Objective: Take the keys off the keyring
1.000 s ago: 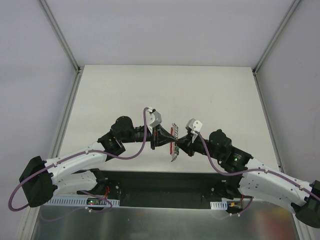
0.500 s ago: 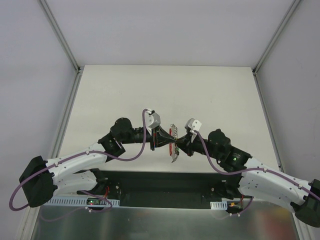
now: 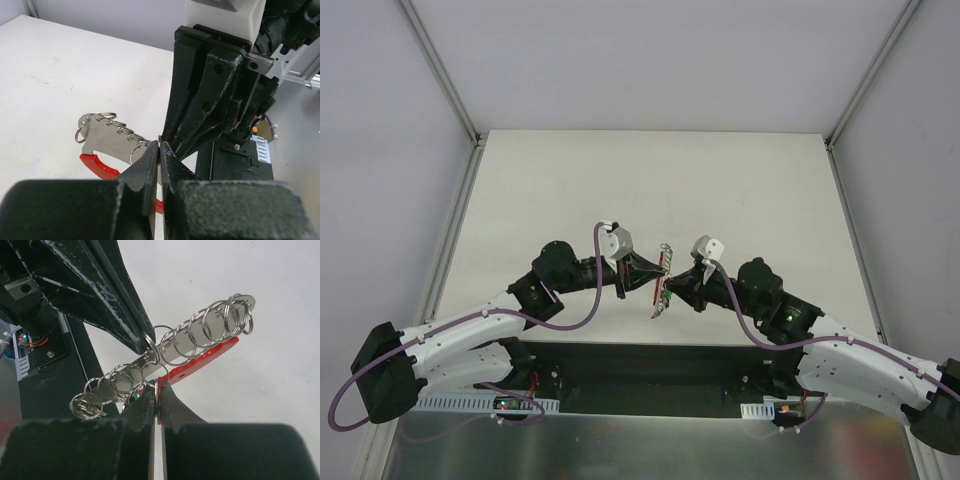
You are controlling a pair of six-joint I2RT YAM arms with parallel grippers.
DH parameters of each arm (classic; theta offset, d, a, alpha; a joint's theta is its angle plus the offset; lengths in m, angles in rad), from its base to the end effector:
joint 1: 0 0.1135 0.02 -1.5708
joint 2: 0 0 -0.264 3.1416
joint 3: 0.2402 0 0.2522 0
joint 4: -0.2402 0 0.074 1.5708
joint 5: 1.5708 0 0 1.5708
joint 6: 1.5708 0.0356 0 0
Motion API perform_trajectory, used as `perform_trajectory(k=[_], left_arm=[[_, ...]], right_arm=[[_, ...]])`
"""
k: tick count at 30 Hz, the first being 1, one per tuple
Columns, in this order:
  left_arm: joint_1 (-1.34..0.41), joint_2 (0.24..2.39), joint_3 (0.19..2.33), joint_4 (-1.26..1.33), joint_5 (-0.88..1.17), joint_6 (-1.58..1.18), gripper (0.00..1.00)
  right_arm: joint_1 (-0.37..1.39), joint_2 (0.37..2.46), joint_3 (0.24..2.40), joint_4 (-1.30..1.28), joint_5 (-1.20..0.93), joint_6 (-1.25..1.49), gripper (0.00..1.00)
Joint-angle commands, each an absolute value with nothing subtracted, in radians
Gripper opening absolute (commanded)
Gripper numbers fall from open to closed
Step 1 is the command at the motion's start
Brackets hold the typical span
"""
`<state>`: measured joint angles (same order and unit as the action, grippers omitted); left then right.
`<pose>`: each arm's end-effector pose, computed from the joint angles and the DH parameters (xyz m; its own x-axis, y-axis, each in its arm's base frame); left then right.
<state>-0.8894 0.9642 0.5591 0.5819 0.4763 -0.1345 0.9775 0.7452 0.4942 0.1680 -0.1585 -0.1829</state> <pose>0.1273 -0.1829 0.3076 -0.0209 -0.1634 -0.9863 0.9806 0.1890 -0.0521 0.0999 0.1581 0.2808 0.1193 -0.1443 -0.9823 -0.9000 0.4022 -0.1684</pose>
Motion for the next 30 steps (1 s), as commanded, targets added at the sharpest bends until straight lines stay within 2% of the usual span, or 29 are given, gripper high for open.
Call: perform_trajectory(k=[1,23,30], left_arm=[[-0.888,0.92,0.575,0.66,0.384,-0.083,0.0],[-0.89,0.916,0.566,0.532,0.296,0.046,0.0],[-0.89,0.943,0.589,0.473,0.362,0.083,0.0]], right_arm=[[0.977,0.749,0.509,0.137,-0.161,-0.175,0.01],[0.977,0.726,0.541,0.129,-0.147,-0.179,0.01],[0.979,0.723,0.56,0.124,-0.129,-0.196,0.01]])
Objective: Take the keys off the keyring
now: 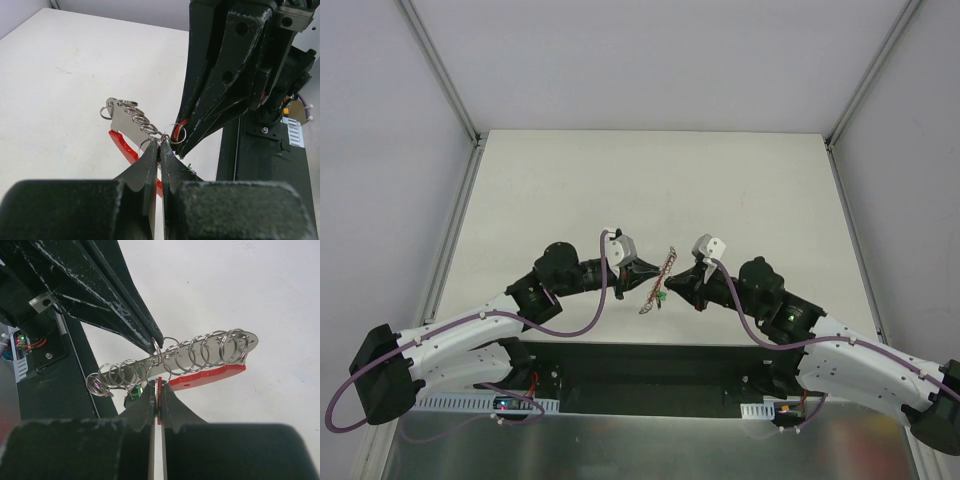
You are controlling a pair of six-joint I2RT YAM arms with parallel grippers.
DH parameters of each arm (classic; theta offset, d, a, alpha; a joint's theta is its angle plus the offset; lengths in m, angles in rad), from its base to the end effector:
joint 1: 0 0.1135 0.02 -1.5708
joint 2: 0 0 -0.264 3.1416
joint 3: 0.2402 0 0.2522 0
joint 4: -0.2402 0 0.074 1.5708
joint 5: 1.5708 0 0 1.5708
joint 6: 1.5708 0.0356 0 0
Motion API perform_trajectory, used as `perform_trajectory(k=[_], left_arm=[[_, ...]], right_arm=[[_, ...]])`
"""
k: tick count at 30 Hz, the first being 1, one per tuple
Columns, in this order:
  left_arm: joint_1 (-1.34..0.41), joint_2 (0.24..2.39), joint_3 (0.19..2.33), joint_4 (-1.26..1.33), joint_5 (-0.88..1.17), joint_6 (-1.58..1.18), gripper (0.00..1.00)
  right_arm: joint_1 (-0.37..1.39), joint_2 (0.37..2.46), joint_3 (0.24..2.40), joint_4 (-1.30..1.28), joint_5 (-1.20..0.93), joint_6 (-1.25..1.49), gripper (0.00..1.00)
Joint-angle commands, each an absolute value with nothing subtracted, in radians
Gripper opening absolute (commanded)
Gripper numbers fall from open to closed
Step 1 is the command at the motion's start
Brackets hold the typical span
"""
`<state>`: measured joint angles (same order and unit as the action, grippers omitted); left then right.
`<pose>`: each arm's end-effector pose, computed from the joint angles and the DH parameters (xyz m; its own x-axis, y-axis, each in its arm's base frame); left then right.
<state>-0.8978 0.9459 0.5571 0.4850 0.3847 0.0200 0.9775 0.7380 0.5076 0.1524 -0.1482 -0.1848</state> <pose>0.1276 -0.1815 0.3005 0.0790 -0.0694 -0.9945 0.9563 0.2871 0.0560 0.0995 0.1569 0.2851 0.1230 -0.1427 -0.9821 -0.8950 0.4117 -0.1719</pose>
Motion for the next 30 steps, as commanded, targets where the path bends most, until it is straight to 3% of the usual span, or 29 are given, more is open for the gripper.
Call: perform_trajectory(k=[1,21,30], left_arm=[[-0.89,0.949,0.594,0.469,0.386,0.084,0.0],[-0.89,0.994,0.64,0.413,0.549,0.078,0.0],[-0.89,1.009,0.69,0.356,0.604,0.048,0.0]], right_arm=[[0.977,0.723,0.563,0.124,-0.127,-0.198,0.01],[0.977,0.678,0.58,0.078,0.043,-0.296,0.01],[0.977,0.652,0.564,0.095,0.015,-0.345,0.01]])
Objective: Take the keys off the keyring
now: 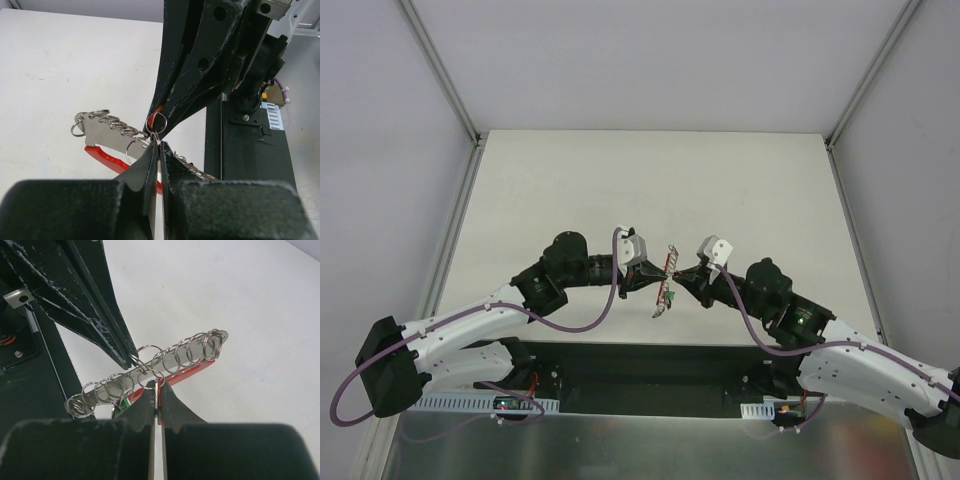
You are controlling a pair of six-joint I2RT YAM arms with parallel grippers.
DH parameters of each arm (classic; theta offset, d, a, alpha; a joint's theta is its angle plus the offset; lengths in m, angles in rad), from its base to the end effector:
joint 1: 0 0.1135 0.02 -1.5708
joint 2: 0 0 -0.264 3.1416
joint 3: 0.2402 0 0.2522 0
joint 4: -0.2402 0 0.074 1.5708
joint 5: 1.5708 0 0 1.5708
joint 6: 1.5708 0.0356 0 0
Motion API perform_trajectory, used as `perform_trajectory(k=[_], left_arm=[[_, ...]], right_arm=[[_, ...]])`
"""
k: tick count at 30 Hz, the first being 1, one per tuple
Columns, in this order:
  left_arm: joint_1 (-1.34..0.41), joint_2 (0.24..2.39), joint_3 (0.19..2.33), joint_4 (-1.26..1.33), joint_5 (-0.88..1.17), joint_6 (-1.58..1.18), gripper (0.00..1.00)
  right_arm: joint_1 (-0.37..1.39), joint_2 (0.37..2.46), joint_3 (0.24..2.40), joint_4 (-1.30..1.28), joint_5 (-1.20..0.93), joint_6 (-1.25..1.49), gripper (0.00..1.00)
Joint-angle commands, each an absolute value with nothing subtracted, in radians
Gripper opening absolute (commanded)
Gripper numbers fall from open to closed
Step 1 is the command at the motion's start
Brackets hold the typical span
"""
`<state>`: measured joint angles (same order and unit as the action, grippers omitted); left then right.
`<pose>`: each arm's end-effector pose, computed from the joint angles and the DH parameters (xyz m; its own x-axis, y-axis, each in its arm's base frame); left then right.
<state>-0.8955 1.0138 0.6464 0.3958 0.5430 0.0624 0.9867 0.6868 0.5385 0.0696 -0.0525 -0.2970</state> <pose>0.1326 -0.1950 0.3086 0.0795 -0.0139 -0.9967 0.9881 0.1332 0.0770 0.0956 0.1480 0.2954 0.2108 -0.2111 -0.9545 -0.8369 0.4657 -0.2878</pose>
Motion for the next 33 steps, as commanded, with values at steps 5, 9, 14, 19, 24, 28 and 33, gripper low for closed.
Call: perform_trajectory(k=[5,9,14,19,24,28,33], left_arm=[[-0.89,1.012,0.695,0.353,0.612,0.048,0.0],[-0.89,1.012,0.692,0.359,0.581,0.051,0.0],[-0.899,1.008,0.693,0.332,0.491,0.078,0.0],[-0.908,1.032,0.715,0.285,0.445,0.103,0.0],[-0.922,1.043,0.707,0.276,0.428,0.126,0.0],[-0.923,1.058,0.713,0.276,0.439,0.123,0.0],[-0.922,1.068,0.712,0.29,0.48,0.097,0.0]], right_arm=[[0.979,0.655,0.574,0.084,0.011,-0.353,0.01],[0.977,0.66,0.565,0.089,-0.029,-0.348,0.01],[0.977,0.679,0.572,0.089,-0.035,-0.334,0.01],[0.979,0.699,0.601,0.083,-0.067,-0.336,0.01],[0.977,0.729,0.64,0.061,-0.066,-0.347,0.01],[0.977,0.755,0.669,0.031,-0.06,-0.362,0.01],[0.977,0.756,0.69,0.006,-0.037,-0.38,0.01]])
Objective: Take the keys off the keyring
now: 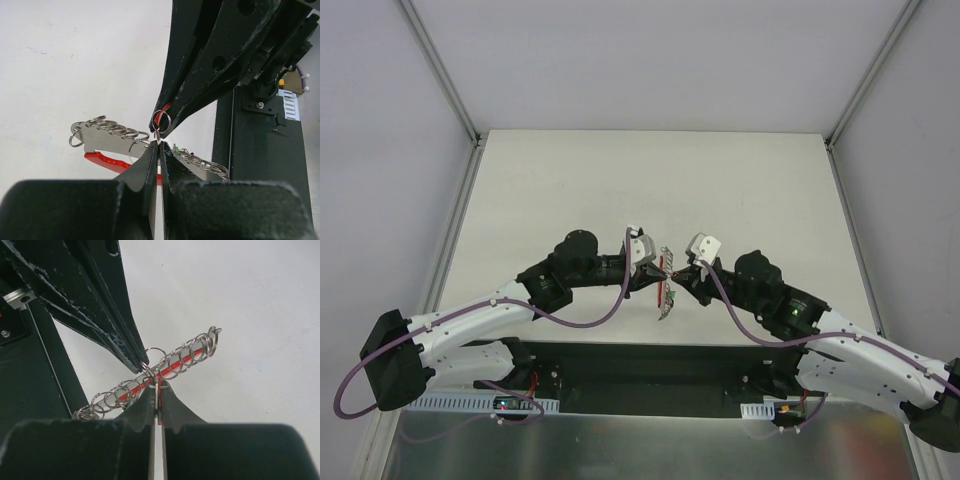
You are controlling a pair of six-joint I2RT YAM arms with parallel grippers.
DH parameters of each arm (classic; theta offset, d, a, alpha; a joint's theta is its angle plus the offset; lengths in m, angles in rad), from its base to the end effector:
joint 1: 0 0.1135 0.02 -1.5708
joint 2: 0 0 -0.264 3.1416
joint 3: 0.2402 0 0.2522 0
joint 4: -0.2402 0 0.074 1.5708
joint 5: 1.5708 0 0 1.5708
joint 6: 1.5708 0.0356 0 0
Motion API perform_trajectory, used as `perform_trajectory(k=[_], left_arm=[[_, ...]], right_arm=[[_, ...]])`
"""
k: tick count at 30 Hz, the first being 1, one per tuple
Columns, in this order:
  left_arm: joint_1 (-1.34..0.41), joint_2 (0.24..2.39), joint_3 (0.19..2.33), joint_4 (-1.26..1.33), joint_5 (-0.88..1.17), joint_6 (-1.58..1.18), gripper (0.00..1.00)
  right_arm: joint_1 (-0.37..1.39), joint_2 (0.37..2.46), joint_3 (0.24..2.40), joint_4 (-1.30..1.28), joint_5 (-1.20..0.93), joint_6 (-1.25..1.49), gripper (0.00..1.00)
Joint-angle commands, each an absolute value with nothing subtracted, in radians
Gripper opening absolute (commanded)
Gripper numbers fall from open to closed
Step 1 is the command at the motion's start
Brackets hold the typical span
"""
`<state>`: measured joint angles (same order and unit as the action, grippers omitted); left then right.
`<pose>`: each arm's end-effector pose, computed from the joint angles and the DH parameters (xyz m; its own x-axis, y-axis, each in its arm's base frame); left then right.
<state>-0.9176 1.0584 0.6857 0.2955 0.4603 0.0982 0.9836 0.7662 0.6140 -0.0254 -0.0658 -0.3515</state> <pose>0.1370 -0.2051 0.3021 0.0495 0.0798 -0.9956 0.9805 0.1858 0.0637 0.1027 0.1585 0.2994 0.2065 -0.3099 -0.9281 -0.8473 0.4178 -0.3280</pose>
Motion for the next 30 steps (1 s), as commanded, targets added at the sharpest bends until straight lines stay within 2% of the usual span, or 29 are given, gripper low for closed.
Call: perform_trajectory(k=[1,9,20,26,30], left_arm=[[-0.923,1.065,0.703,0.301,0.482,0.091,0.0],[-0.92,1.069,0.71,0.325,0.517,0.011,0.0],[-0.913,1.112,0.73,0.353,0.618,-0.164,0.0],[-0.902,1.129,0.736,0.368,0.643,-0.253,0.0],[-0.893,1.146,0.749,0.376,0.673,-0.301,0.0]], right_arm=[[0.977,0.753,0.696,0.005,-0.031,-0.39,0.01],[0.977,0.755,0.742,-0.159,-0.006,-0.454,0.07],[0.979,0.73,0.764,-0.176,0.058,-0.488,0.11],[0.98,0.739,0.77,-0.19,0.081,-0.515,0.11],[0.982,0.742,0.767,-0.183,0.094,-0.526,0.07]])
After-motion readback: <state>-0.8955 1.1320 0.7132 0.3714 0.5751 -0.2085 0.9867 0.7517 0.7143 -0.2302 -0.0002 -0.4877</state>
